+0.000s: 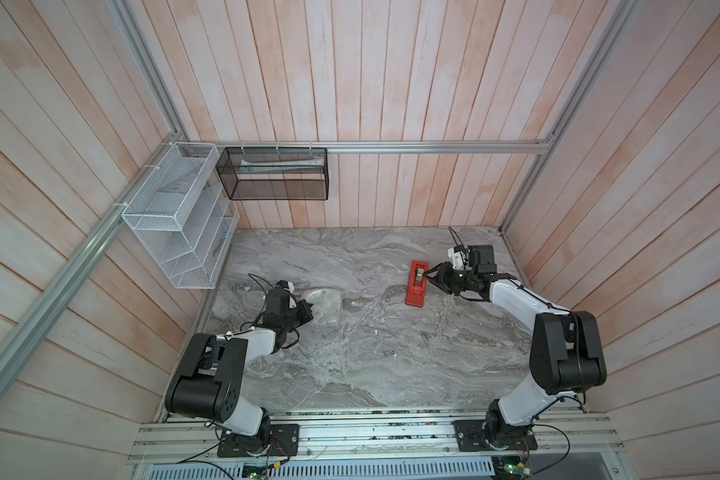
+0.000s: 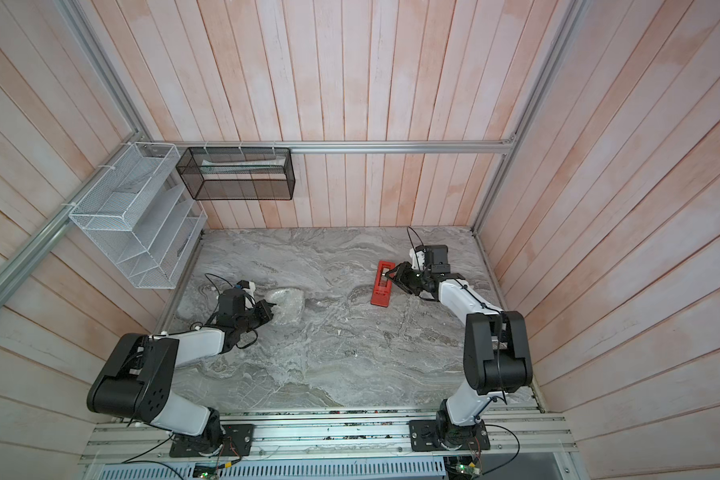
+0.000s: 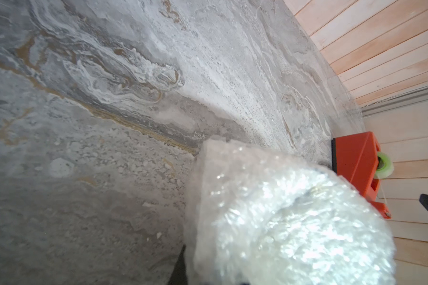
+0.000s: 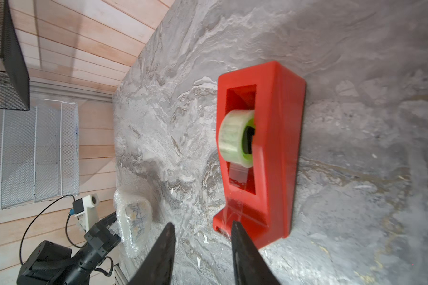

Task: Wrap bowls in bubble wrap
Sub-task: Tear off the tape using the Tape Cutter.

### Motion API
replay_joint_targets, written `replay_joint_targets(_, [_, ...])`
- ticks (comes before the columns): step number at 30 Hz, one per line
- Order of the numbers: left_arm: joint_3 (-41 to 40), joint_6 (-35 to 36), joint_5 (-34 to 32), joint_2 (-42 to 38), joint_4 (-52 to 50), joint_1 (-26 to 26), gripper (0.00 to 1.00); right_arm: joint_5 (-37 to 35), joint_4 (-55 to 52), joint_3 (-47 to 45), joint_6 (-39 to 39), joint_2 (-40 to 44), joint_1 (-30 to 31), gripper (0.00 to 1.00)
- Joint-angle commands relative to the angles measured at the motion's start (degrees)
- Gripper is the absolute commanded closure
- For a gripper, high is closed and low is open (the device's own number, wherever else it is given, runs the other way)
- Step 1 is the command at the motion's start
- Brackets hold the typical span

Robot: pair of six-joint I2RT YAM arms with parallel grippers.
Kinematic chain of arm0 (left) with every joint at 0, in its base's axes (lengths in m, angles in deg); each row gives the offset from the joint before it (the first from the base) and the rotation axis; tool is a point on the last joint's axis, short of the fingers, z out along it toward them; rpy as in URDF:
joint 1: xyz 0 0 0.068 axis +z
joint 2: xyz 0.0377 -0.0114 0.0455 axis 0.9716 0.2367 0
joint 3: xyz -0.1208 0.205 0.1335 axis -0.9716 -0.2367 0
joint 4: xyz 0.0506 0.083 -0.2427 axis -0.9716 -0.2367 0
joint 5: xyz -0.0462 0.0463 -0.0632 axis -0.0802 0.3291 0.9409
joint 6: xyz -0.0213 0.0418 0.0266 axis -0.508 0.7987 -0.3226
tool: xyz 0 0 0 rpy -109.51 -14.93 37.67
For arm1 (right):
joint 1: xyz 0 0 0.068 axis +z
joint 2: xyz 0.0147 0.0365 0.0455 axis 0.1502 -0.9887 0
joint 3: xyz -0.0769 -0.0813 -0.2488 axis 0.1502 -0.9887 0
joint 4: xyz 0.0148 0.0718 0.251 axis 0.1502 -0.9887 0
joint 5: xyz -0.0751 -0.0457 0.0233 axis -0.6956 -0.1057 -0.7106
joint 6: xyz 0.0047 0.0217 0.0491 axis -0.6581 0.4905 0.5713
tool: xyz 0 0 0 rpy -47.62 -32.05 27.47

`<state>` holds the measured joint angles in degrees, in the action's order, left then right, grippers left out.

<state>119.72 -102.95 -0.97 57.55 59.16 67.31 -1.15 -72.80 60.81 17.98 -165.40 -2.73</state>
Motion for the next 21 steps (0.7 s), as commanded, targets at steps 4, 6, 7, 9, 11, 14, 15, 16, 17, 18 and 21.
replay_joint_targets(4, [1.9,1.3,3.0,0.9,0.2,0.1,0.91,0.4,-1.2,0.0,0.0,-3.4,-0.2,0.58])
replay_joint_targets(6, [2.2,1.3,3.5,1.2,0.2,0.1,0.91,1.3,0.6,-0.9,0.8,-3.9,-0.1,0.58])
replay_joint_targets(7, [2.5,1.3,3.6,1.4,0.1,0.1,0.92,1.4,0.8,-1.0,0.9,-4.2,-0.1,0.58])
replay_joint_targets(9, [2.7,1.2,4.1,1.7,0.4,0.2,0.91,1.7,1.9,-1.3,1.1,-5.0,-0.1,0.58])
replay_joint_targets(11, [2.8,1.0,4.3,1.8,0.5,0.1,0.92,2.3,2.7,-1.4,1.4,-5.8,0.0,0.58])
replay_joint_targets(14, [2.9,0.9,4.3,1.8,0.4,-0.2,0.91,2.9,3.7,-1.3,1.9,-6.4,0.5,0.58])
replay_joint_targets(15, [2.9,0.9,4.3,1.9,0.5,-0.2,0.91,2.8,3.6,-1.1,1.9,-6.6,0.8,0.58])
replay_joint_targets(16, [2.9,0.9,4.2,1.9,0.4,-0.3,0.91,2.9,3.5,-0.9,2.0,-6.8,1.1,0.58])
replay_joint_targets(17, [2.9,0.7,4.2,2.0,0.5,-0.4,0.91,3.0,3.8,-0.9,2.0,-7.0,1.4,0.58])
replay_joint_targets(18, [2.9,0.7,4.1,2.1,0.7,-0.4,0.91,3.1,4.0,-0.9,2.1,-7.2,1.6,0.58])
replay_joint_targets(21, [3.1,0.6,4.2,2.2,0.7,-0.5,0.91,3.2,4.5,-1.0,2.7,-7.9,2.1,0.58])
